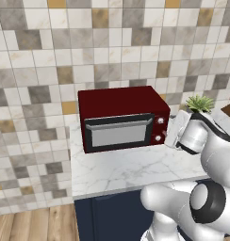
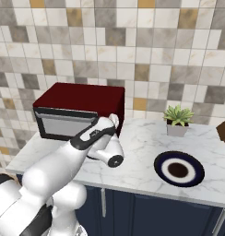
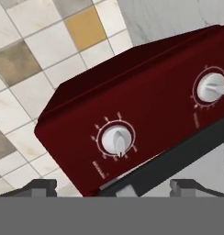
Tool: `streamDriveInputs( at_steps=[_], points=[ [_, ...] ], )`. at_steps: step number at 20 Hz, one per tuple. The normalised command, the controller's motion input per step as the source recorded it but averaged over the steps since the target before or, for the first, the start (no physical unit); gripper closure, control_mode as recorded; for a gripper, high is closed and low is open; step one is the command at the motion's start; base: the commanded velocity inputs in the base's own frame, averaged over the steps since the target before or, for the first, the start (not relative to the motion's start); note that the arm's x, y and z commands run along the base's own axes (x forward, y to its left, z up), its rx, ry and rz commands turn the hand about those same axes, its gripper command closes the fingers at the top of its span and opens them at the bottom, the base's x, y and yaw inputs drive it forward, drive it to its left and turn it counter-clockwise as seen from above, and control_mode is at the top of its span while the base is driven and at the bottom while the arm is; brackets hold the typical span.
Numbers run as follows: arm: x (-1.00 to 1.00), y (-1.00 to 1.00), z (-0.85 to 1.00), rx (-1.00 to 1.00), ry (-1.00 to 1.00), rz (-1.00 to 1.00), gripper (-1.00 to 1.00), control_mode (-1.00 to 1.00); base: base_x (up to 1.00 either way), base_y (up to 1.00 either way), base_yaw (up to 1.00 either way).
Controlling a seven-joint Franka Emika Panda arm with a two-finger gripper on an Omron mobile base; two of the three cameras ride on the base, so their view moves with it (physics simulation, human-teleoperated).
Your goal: Pull the toaster oven rack outwards. Pick up the baguette from the plate and place it on the toaster oven rack. Close the toaster oven door fully and set the temperature to the lowest setting.
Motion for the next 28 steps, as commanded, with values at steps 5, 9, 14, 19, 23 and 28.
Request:
streamDriveInputs(
  at_steps=[5, 9, 14, 19, 23, 28],
  points=[
    [0.26, 0.0, 0.0, 0.0, 0.0, -0.01, -1.0, -1.0, 0.0, 0.0, 0.0],
    [0.22, 0.0, 0.0, 0.0, 0.0, 0.0, -1.0, -1.0, 0.0, 0.0, 0.0],
    [0.1, 0.0, 0.0, 0.0, 0.0, 0.0, -1.0, -1.0, 0.0, 0.0, 0.0],
    [0.02, 0.0, 0.0, 0.0, 0.0, 0.0, -1.0, -1.0, 0.0, 0.0, 0.0],
    [0.0, 0.0, 0.0, 0.0, 0.0, 0.0, -1.0, -1.0, 0.0, 0.0, 0.0],
    [0.01, 0.0, 0.0, 0.0, 0.0, 0.0, -1.0, -1.0, 0.0, 0.0, 0.0]
  ],
)
